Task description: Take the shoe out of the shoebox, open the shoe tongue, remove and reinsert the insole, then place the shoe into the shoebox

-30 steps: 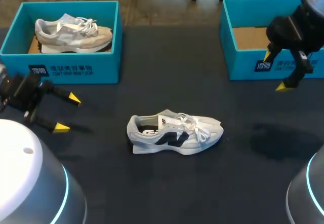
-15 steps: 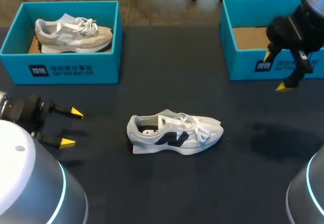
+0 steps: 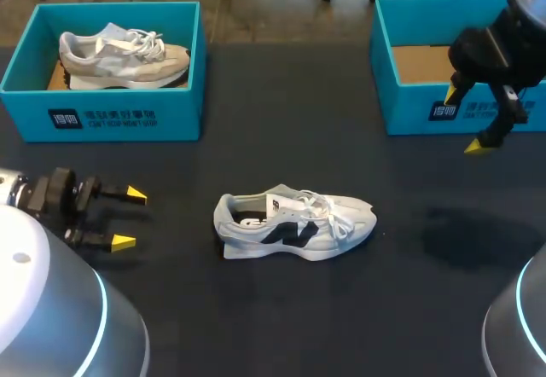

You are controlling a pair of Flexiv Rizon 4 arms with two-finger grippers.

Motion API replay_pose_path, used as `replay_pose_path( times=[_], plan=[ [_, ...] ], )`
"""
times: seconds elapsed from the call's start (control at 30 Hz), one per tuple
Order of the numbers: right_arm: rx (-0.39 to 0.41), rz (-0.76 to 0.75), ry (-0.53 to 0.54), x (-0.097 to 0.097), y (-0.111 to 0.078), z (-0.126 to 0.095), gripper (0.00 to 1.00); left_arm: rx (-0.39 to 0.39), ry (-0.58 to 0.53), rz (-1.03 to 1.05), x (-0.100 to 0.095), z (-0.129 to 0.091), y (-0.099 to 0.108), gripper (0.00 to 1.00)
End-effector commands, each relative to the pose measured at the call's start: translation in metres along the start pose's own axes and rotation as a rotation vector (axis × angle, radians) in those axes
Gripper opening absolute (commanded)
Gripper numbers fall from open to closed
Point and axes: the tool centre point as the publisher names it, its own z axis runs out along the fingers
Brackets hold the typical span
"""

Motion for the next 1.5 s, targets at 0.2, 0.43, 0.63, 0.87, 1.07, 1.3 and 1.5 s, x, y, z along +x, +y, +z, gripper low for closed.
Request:
replay_pose_path(
  times=[0.2,0.43,0.63,0.87,1.07,1.3,1.5],
  plan=[
    [0.002,0.000,0.002,-0.001,0.001,0.001,1.00,0.008,0.007,0.000,-0.002,-0.001,0.003,1.00],
    [0.002,0.000,0.002,-0.001,0.001,0.001,1.00,0.008,0.007,0.000,-0.002,-0.001,0.003,1.00],
    [0.002,0.000,0.002,-0.001,0.001,0.001,1.00,-0.019,-0.039,0.028,0.003,0.010,-0.017,1.00],
    [0.002,0.000,0.002,-0.001,0.001,0.001,1.00,-0.060,-0.055,0.016,0.004,0.034,-0.022,1.00],
    [0.002,0.000,0.002,-0.001,0.001,0.001,1.00,-0.091,-0.070,0.043,0.009,0.050,-0.031,1.00],
    [0.002,0.000,0.002,-0.001,0.001,0.001,1.00,-0.065,-0.068,0.038,0.011,0.050,-0.035,1.00],
    [0.002,0.000,0.002,-0.001,0.001,0.001,1.00,-0.065,-0.068,0.038,0.011,0.050,-0.035,1.00]
  ],
)
